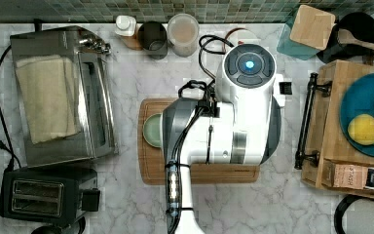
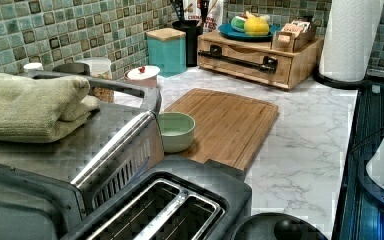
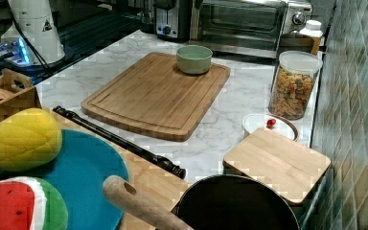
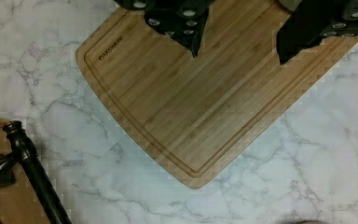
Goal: Open the drawer.
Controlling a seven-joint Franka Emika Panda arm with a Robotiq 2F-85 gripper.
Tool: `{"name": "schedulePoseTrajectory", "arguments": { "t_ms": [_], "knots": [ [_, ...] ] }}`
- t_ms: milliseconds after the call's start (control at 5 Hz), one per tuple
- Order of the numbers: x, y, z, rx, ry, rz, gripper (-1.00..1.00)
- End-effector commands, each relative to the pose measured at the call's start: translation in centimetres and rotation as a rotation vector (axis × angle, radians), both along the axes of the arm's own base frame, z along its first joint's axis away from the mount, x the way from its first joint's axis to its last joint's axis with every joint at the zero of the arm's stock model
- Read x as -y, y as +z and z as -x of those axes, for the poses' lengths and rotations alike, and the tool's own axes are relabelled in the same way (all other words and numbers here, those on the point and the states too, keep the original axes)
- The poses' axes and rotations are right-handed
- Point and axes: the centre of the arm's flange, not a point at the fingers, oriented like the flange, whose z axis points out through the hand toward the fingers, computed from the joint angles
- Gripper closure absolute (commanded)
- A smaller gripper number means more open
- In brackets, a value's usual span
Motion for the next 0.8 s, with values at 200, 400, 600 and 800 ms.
{"name": "schedulePoseTrajectory", "arguments": {
  "t_ms": [200,400,600,800],
  "knots": [
    [0.1,0.0,-0.1,0.01,0.002,0.005,-1.0],
    [1.5,-1.1,0.3,0.005,0.059,0.013,-1.0],
    [5.7,-3.3,1.1,0.019,0.151,-0.04,-1.0],
    [9.4,-4.4,1.8,0.038,0.257,-0.02,-1.0]
  ]
}}
